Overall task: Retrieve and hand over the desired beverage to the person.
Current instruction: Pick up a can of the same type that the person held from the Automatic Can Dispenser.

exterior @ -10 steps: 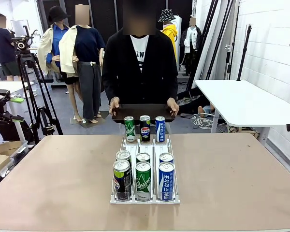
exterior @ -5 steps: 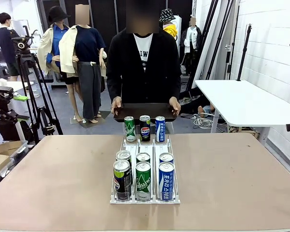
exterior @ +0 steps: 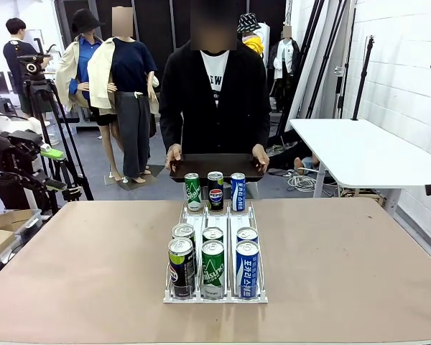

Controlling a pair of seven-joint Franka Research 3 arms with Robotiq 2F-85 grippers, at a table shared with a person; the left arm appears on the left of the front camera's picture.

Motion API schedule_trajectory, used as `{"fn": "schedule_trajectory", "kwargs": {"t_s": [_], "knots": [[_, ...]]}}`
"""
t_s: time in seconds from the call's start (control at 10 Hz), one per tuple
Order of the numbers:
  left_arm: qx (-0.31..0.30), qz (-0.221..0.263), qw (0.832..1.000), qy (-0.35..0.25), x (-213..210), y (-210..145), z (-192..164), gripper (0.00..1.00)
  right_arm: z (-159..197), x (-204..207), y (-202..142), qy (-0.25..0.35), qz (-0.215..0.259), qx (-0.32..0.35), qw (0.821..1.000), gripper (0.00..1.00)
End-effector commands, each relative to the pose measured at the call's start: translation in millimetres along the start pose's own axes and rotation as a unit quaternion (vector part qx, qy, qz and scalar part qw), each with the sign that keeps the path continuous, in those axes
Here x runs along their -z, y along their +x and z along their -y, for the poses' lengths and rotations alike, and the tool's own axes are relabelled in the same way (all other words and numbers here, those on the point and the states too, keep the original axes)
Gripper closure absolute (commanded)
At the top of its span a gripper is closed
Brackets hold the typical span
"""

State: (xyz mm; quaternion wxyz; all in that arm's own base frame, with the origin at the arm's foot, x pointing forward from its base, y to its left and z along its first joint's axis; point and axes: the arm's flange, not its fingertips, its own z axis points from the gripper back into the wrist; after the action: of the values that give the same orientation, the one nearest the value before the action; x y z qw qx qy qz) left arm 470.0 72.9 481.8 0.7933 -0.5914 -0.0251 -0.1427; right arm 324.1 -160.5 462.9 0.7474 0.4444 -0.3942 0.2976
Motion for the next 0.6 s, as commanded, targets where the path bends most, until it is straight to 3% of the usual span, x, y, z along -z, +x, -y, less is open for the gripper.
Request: {"fn": "schedule_trajectory", "kwargs": {"t_s": [0.0,0.3,0.5], "knots": [[0.018,-0.025,1.000,0.000,19,-16,11,0.00,1,0,0,0.002,0.007,0.001,1.000,0.00],[-0.006,-0.049,0.999,-0.007,46,-26,33,0.00,1,0,0,0.002,0.007,0.001,1.000,0.00],[0.010,-0.012,1.000,0.016,67,-34,57,0.00,1,0,0,0.002,0.007,0.001,1.000,0.00]]}}
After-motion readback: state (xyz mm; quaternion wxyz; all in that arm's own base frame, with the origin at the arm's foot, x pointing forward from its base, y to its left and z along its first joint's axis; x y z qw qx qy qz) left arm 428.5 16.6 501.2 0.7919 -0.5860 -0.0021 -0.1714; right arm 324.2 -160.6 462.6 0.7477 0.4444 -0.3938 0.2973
